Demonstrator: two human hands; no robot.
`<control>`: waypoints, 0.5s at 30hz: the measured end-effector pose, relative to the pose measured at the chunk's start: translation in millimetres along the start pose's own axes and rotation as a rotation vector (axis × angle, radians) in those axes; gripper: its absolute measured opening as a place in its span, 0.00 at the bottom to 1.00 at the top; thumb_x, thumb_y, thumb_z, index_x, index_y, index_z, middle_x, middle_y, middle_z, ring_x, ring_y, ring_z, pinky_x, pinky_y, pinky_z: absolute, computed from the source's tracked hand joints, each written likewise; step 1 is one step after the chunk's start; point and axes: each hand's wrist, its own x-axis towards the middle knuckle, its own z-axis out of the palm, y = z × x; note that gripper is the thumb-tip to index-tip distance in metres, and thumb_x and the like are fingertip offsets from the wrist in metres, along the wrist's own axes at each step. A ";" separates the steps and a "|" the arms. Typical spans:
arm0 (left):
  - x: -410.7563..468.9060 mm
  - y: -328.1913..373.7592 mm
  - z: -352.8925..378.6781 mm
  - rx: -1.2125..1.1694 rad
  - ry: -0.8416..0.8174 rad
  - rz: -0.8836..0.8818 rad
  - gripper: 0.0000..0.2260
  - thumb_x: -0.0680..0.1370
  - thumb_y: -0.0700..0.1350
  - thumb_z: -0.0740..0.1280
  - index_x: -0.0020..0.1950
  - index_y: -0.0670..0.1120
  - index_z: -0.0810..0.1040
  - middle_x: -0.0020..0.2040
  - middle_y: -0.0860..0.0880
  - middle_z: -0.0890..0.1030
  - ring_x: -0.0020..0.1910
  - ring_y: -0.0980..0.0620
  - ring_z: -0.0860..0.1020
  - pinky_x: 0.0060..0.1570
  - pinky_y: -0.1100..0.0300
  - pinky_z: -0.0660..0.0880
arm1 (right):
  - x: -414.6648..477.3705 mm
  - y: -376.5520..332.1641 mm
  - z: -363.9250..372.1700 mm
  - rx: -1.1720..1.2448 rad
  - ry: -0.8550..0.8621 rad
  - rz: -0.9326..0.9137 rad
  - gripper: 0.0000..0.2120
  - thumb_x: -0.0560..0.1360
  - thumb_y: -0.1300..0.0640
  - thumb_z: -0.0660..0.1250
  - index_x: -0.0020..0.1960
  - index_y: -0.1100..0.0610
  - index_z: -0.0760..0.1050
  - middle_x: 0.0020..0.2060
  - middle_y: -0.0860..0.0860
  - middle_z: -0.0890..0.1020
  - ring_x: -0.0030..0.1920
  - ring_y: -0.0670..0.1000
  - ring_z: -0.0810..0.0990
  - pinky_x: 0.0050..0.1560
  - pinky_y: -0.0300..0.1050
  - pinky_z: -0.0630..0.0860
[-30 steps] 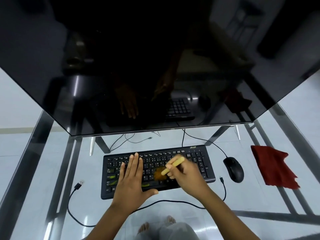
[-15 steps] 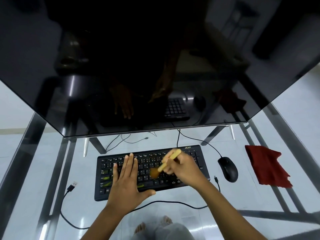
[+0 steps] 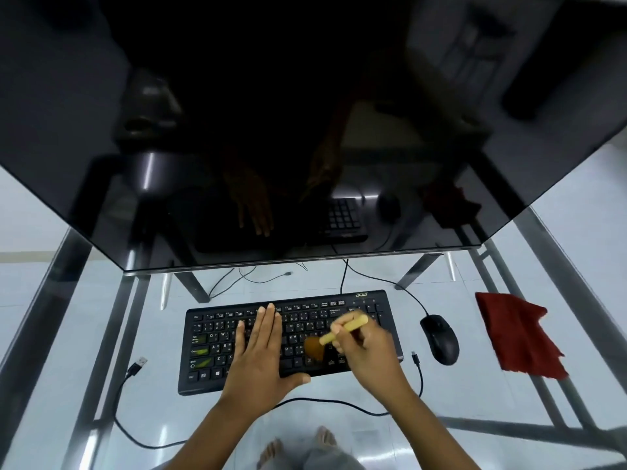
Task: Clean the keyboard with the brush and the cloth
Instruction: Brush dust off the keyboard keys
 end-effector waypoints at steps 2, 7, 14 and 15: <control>-1.0 -1.3 3.0 0.010 0.005 -0.004 0.50 0.68 0.77 0.52 0.77 0.41 0.53 0.79 0.45 0.49 0.78 0.49 0.46 0.71 0.46 0.40 | 10.8 -7.0 0.0 0.022 -0.093 0.031 0.04 0.77 0.59 0.67 0.45 0.51 0.78 0.38 0.45 0.85 0.39 0.45 0.83 0.44 0.40 0.80; -0.9 -1.2 7.3 0.032 0.037 -0.003 0.49 0.70 0.77 0.49 0.77 0.41 0.54 0.79 0.45 0.50 0.78 0.48 0.46 0.71 0.46 0.41 | 30.8 -2.7 -7.1 -0.071 0.096 -0.079 0.04 0.76 0.60 0.68 0.46 0.53 0.79 0.41 0.46 0.83 0.42 0.42 0.81 0.45 0.34 0.76; -8.8 21.1 16.3 0.029 0.128 -0.087 0.42 0.73 0.69 0.55 0.75 0.38 0.59 0.77 0.40 0.55 0.77 0.42 0.51 0.71 0.44 0.44 | 24.5 14.8 -11.0 -0.055 0.112 -0.070 0.07 0.75 0.59 0.69 0.45 0.48 0.83 0.44 0.42 0.84 0.48 0.42 0.81 0.51 0.35 0.76; -10.0 25.2 18.7 0.026 0.149 -0.099 0.41 0.74 0.68 0.55 0.75 0.38 0.59 0.77 0.40 0.54 0.77 0.42 0.51 0.71 0.44 0.45 | 24.2 19.6 -14.4 -0.020 0.144 -0.076 0.08 0.76 0.59 0.69 0.45 0.47 0.83 0.44 0.43 0.84 0.48 0.44 0.82 0.52 0.38 0.77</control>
